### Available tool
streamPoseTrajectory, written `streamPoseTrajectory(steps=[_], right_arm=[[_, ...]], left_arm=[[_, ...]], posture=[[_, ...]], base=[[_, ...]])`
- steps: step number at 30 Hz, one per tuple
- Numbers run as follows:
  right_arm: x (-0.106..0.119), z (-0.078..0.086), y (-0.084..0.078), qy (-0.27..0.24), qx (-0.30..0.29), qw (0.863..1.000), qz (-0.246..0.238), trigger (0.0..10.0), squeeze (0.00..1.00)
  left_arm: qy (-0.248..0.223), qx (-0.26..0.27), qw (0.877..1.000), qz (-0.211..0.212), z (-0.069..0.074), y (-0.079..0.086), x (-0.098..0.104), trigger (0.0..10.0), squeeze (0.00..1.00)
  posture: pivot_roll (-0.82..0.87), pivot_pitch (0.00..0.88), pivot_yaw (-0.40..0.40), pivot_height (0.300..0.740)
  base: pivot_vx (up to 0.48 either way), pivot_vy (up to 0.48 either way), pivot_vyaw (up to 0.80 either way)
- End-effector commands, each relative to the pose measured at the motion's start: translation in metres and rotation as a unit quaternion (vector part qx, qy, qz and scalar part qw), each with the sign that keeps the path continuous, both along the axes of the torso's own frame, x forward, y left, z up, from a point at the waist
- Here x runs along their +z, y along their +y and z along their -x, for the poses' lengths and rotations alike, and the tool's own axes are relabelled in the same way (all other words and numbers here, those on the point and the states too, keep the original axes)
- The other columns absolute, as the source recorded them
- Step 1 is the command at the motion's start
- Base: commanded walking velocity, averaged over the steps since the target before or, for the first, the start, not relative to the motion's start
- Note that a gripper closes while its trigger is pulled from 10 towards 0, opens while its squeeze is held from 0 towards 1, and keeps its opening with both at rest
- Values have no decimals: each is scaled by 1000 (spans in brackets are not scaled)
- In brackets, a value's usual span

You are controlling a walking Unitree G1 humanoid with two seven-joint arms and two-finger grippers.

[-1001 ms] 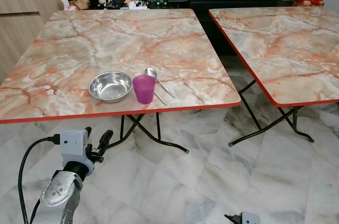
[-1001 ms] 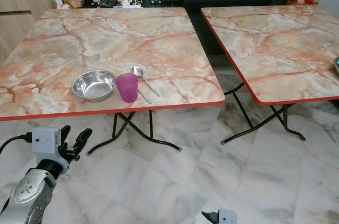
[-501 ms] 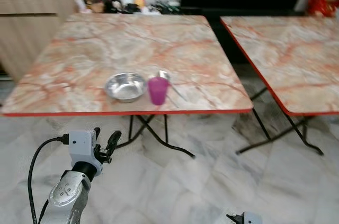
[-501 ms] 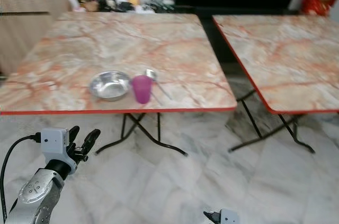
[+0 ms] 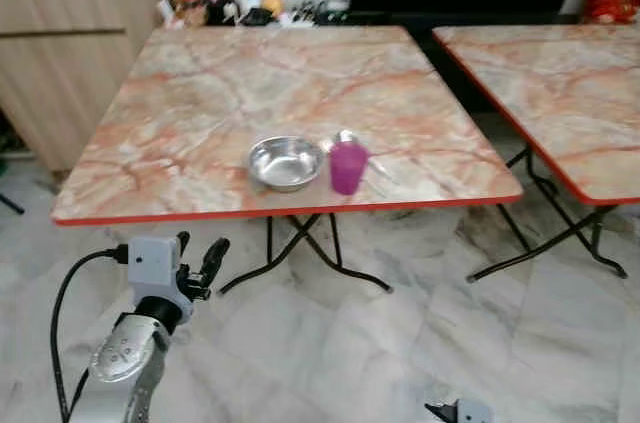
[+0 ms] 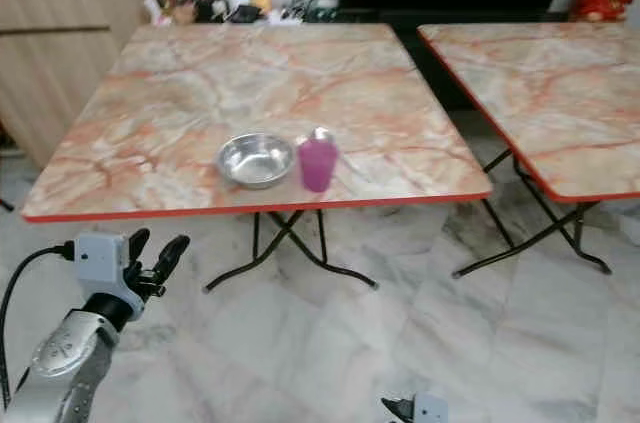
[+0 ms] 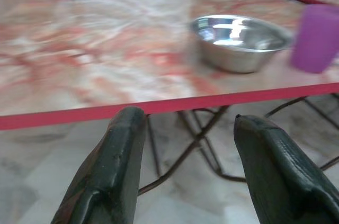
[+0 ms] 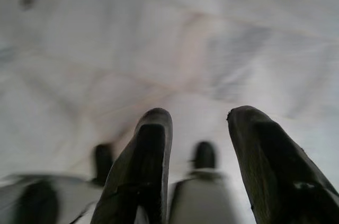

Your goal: Setting the table

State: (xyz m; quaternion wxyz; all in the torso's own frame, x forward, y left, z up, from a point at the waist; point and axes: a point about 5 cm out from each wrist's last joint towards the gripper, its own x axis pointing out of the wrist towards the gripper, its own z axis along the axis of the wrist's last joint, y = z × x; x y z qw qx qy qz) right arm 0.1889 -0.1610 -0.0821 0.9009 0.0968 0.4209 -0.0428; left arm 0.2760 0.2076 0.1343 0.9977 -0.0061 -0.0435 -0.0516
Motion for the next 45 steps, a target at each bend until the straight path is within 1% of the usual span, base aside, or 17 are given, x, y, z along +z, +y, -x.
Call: streamPoseTrajectory(steps=[1, 6, 9, 18, 34, 39, 42, 45], right_arm=[[-2, 6, -8, 9, -6, 1000, 9, 10000, 0], [-3, 7, -9, 11, -7, 1000, 9, 10000, 0], [-3, 7, -9, 12, -7, 1000, 9, 10000, 0], [-3, 8, -8, 13, -4, 1000, 7, 10000, 0], [-3, 6, -4, 9, 2, 1000, 1, 10000, 0], [-2, 5, -3, 7, 6, 1000, 0, 10000, 0], [-2, 5, -3, 8, 7, 1000, 1, 10000, 0], [-2, 5, -3, 7, 6, 1000, 1, 10000, 0]], left_arm=[[-7, -15, 1000, 5, 0, -7, 6, 10000, 0], [-6, -16, 1000, 4, 0, -8, 7, 10000, 0], [-8, -13, 1000, 5, 0, -7, 8, 10000, 0], [-7, -8, 1000, 8, 2, -6, 9, 10000, 0], [-19, -2, 1000, 5, 0, -3, 16, 10000, 0], [-31, -3, 999, 22, -1, -6, 22, 10000, 0], [-33, -7, 999, 17, -2, -7, 24, 10000, 0], [-36, 5, 998, 43, -5, -4, 29, 10000, 0]], posture=[[168, 119, -2, 740], [167, 124, -1, 740], [167, 126, -1, 740], [172, 133, -2, 740], [169, 135, -6, 740], [169, 134, -7, 740], [168, 135, -8, 740], [167, 135, -7, 740]], base=[[0, 0, 0], [0, 0, 0], [259, 0, 0], [325, 0, 0], [337, 0, 0], [182, 0, 0], [0, 0, 0], [0, 0, 0]])
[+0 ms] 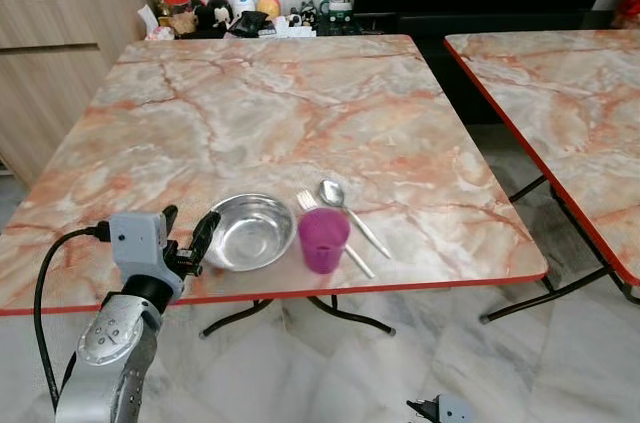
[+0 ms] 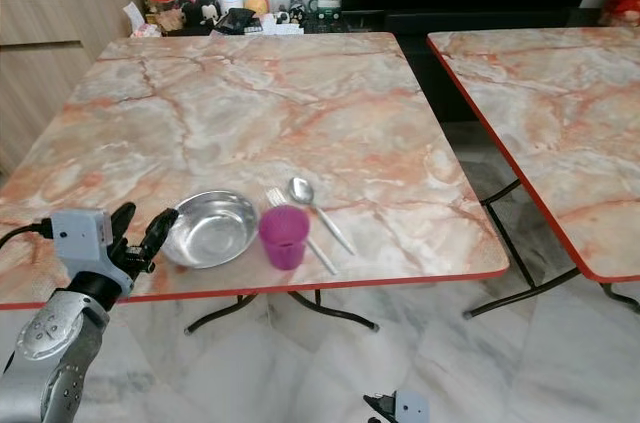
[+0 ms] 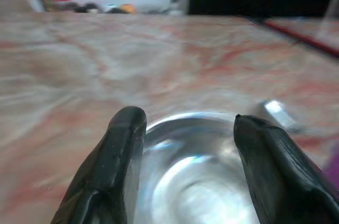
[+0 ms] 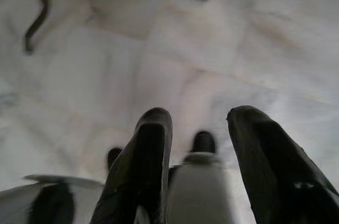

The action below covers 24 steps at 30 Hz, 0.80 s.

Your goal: Setting the table

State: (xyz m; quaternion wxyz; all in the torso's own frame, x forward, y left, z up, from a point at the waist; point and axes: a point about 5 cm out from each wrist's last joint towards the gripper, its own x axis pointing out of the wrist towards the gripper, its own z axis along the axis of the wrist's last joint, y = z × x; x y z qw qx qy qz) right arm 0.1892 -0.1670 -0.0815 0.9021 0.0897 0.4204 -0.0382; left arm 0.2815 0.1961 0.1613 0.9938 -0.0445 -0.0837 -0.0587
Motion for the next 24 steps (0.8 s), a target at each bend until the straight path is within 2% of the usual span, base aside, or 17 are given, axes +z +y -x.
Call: streamPoseTrajectory(steps=[1, 3, 9, 11, 12, 14, 17, 20, 21, 24], right_arm=[[-3, 5, 3, 9, -1, 1000, -3, 10000, 0], [-3, 5, 3, 9, 0, 1000, -3, 10000, 0], [-3, 6, 6, 12, 5, 1000, -3, 10000, 0], [-4, 6, 8, 13, 13, 1000, -2, 10000, 0], [-3, 6, 8, 13, 13, 1000, -3, 10000, 0], [-4, 6, 9, 16, 15, 1000, -2, 10000, 0], [-4, 7, 9, 20, 19, 1000, 1, 10000, 0], [-5, 7, 8, 22, 19, 1000, 0, 10000, 0], [-5, 8, 8, 22, 18, 1000, 0, 10000, 0], [-5, 8, 8, 23, 18, 1000, 0, 10000, 0]], left_arm=[[2, 16, 1000, 5, -1, 8, 4, 10000, 0], [0, 29, 999, 21, -4, 12, 9, 10000, 0], [20, 59, 998, 23, -14, 16, 17, 10000, 0], [47, 67, 996, 19, -19, 17, 20, 10000, 0], [55, 84, 995, -8, -22, 20, 22, 10000, 0], [75, 96, 992, -24, -27, 24, 23, 10000, 0], [124, 101, 987, -11, -31, 27, 19, 10000, 0], [150, 103, 983, 0, -32, 29, 14, 10000, 0], [175, 104, 979, 18, -31, 30, 6, 10000, 1000], [200, 106, 974, 25, -29, 31, -1, 10000, 1000]], posture=[[167, 135, -7, 740], [168, 136, -9, 740], [167, 135, -8, 740], [166, 134, -9, 740], [169, 137, -9, 740], [169, 137, -10, 740], [167, 137, -8, 740], [168, 137, -8, 740], [164, 139, -7, 740], [162, 140, -8, 740]], base=[[0, 0, 0], [0, 0, 0], [0, 0, 0], [0, 0, 0], [0, 0, 0], [0, 0, 0], [0, 0, 0], [0, 0, 0], [0, 0, 0], [0, 0, 0]])
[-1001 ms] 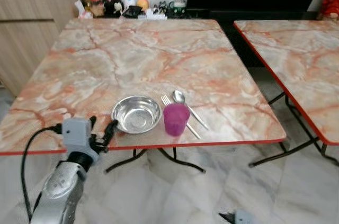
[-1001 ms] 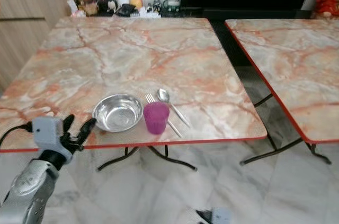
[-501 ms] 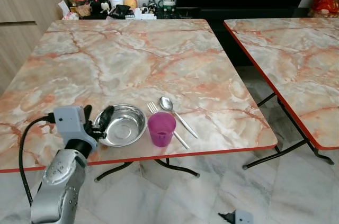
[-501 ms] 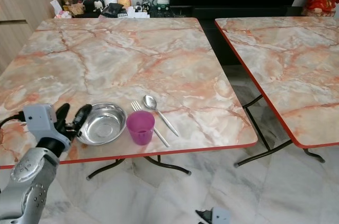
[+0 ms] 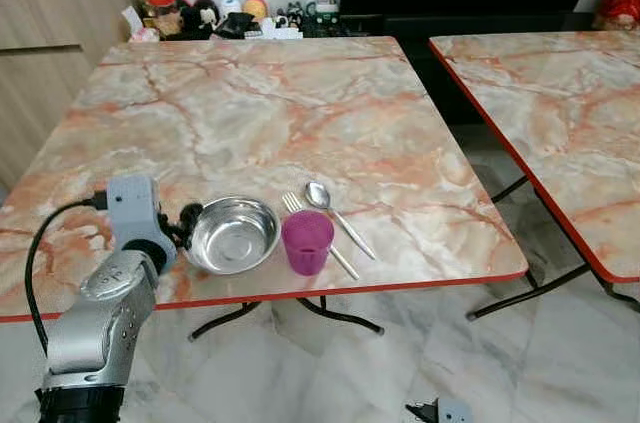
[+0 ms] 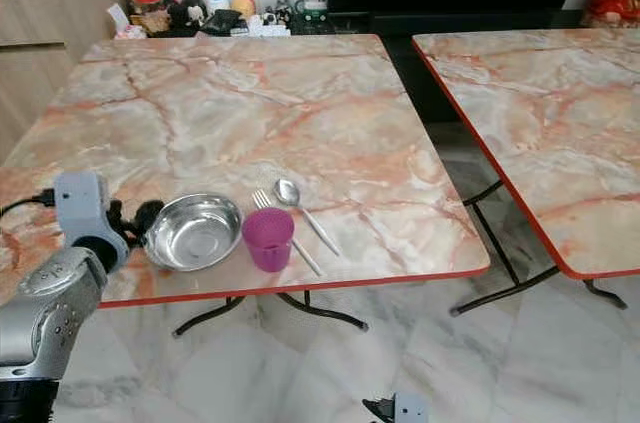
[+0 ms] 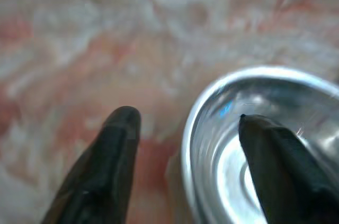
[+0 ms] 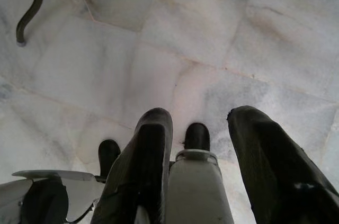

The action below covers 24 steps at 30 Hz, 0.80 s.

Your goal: Setting the table

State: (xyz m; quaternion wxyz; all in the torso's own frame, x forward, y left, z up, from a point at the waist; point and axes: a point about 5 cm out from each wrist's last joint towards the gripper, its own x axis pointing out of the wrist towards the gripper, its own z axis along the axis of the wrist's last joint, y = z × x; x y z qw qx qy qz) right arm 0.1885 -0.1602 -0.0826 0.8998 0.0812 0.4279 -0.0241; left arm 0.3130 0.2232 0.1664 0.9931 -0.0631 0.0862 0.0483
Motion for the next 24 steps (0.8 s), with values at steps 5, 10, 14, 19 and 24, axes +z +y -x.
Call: streamPoseTrajectory(steps=[5, 10, 14, 19, 24], right_arm=[[-4, 8, 1, 19, 4, 1000, -1, 10000, 0], [-6, 11, 0, 20, 5, 1000, -1, 10000, 0], [-6, 11, -1, 20, 5, 1000, -2, 10000, 0], [-5, 10, -2, 21, 7, 1000, -1, 10000, 0], [-5, 9, -1, 22, 7, 1000, -3, 10000, 0]], left_arm=[[47, -5, 999, 12, 4, 0, -11, 10000, 0], [64, -19, 997, 27, 6, -4, -13, 10000, 0], [89, -44, 995, 27, 9, -9, -19, 10000, 0], [94, -46, 994, 36, 8, -16, -19, 10000, 0], [91, -38, 994, 46, 6, -17, -17, 10000, 0]], posture=[[165, 140, -10, 740], [167, 140, -14, 740], [166, 140, -14, 740], [166, 140, -15, 740], [163, 139, -15, 740]], base=[[0, 0, 0], [0, 0, 0], [0, 0, 0], [0, 0, 0], [0, 0, 0]])
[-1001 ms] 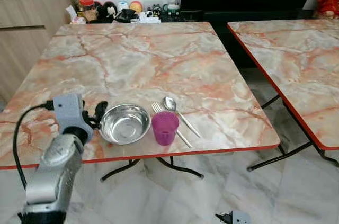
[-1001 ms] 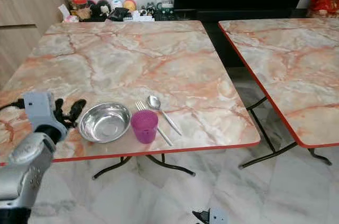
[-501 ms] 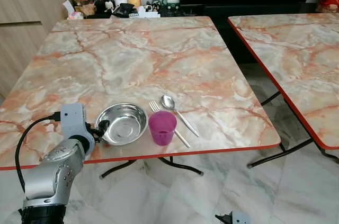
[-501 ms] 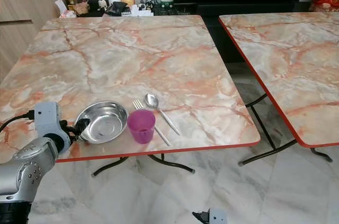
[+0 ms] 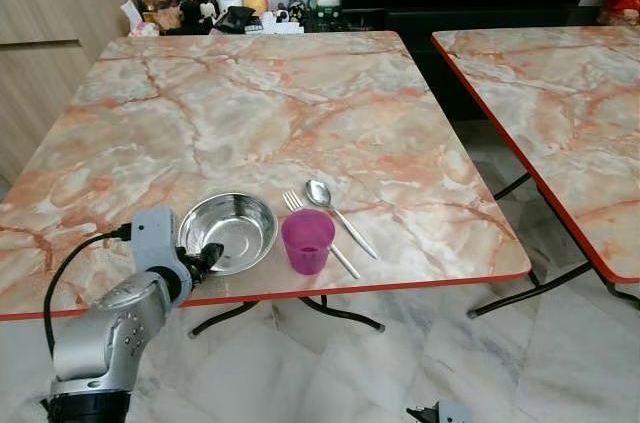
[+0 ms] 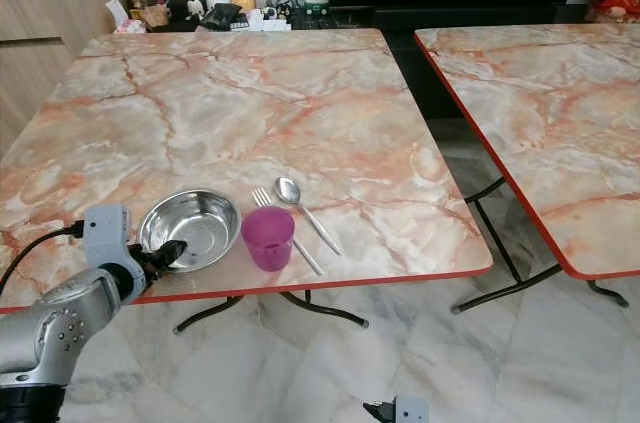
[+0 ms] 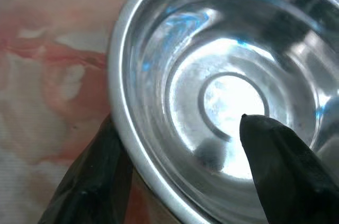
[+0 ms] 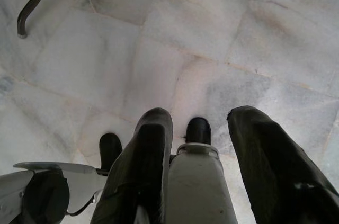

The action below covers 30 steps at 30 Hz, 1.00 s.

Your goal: Setting the table

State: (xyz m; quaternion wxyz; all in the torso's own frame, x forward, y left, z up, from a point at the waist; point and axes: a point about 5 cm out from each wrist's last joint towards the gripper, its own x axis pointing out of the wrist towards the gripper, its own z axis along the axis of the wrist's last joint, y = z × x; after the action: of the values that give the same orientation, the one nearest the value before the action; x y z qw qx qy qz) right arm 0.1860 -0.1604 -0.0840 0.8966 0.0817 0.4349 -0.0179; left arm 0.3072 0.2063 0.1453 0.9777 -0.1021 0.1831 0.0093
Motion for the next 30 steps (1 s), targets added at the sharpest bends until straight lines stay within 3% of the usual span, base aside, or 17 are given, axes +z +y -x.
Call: streamPoseTrajectory(steps=[1, 2, 3, 30], right_arm=[[-4, 7, 0, 16, 1, 1000, 1, 10000, 0], [-4, 7, 0, 16, 1, 1000, 1, 10000, 0], [-4, 8, 1, 17, 2, 1000, 1, 10000, 0], [-4, 7, -6, 18, -6, 1000, 9, 10000, 0]], left_arm=[[-5, 6, 1000, 1, -1, 0, 5, 7333, 0], [-7, 8, 1000, 3, -1, 1, 6, 7333, 0], [-12, 13, 1000, 6, -2, 2, 8, 0, 0], [-24, 43, 999, 12, -1, 2, 11, 0, 0]], posture=[[165, 139, -15, 740], [165, 139, -15, 740], [165, 139, -15, 740], [160, 143, -25, 740]], base=[[0, 0, 0], [0, 0, 0], [0, 0, 0], [0, 0, 0]])
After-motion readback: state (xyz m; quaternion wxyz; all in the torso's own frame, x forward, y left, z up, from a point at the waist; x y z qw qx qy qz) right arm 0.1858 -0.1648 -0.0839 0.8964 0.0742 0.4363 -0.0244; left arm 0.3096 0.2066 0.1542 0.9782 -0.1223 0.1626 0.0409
